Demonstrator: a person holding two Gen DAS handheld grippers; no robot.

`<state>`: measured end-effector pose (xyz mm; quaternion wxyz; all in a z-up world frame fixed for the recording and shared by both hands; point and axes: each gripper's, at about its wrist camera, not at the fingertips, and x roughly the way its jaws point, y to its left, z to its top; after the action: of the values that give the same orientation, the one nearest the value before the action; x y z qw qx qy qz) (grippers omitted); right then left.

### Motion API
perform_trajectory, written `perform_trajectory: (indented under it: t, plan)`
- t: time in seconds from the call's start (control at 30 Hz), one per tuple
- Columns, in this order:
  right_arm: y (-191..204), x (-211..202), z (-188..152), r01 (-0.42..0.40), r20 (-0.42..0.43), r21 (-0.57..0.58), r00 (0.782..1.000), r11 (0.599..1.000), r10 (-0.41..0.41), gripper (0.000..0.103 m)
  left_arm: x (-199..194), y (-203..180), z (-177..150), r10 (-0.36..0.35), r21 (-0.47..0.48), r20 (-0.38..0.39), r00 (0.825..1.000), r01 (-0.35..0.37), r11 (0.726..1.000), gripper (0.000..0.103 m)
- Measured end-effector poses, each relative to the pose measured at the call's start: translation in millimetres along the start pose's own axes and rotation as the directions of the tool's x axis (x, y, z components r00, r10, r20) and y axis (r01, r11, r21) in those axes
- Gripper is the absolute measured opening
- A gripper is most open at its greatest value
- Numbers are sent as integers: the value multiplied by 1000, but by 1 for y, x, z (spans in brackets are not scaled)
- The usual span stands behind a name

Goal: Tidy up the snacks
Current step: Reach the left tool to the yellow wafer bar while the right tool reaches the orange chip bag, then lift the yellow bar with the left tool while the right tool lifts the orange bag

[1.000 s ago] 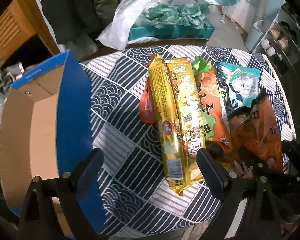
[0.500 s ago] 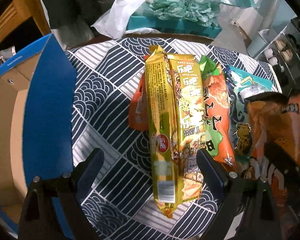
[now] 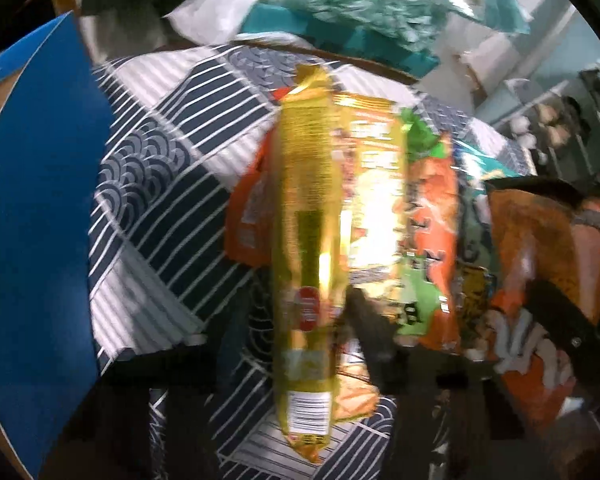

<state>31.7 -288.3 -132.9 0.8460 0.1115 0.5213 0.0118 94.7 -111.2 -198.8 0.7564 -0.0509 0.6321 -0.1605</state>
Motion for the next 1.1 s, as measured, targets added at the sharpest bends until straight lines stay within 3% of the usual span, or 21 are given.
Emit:
perform_trajectory:
  t: [0.13, 0.6, 1.1]
  plan:
    - [3, -1, 0, 6, 1, -12, 1000, 1000, -6, 46, -7, -8, -3, 43, 42, 34, 998, -45, 998, 29]
    - [30, -20, 0, 35, 51, -85, 998, 996, -30, 46, -58, -13, -14, 119, 108, 170, 978, -138, 985, 28]
    - [67, -60, 3, -28, 134, -122, 990, 992, 44, 45, -134, 6, -30, 133, 73, 303, 944, -162, 984, 28]
